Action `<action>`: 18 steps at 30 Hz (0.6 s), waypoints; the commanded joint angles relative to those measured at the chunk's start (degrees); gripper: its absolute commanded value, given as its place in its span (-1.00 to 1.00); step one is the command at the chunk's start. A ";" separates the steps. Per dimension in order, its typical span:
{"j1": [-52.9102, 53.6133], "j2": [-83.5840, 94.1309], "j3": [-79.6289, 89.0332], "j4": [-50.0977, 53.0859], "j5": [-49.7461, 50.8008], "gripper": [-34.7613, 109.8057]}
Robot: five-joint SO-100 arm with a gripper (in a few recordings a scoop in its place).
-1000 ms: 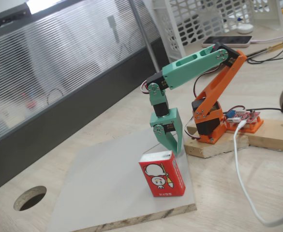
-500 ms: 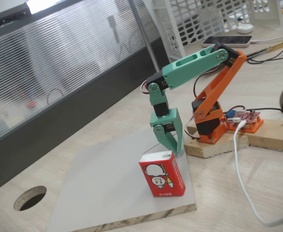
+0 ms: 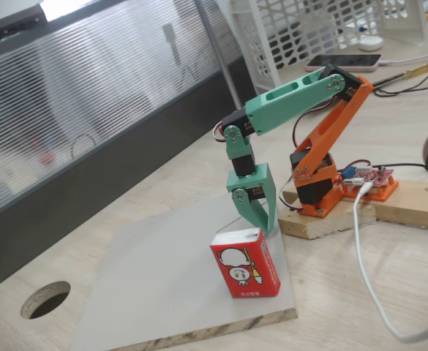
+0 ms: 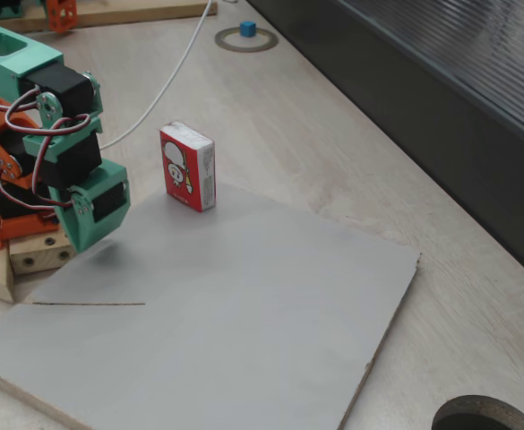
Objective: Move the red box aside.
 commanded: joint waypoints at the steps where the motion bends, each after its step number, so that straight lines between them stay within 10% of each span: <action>1: -1.05 2.11 0.35 0.09 0.70 -0.46; 18: -0.97 2.11 0.35 0.26 0.35 -0.47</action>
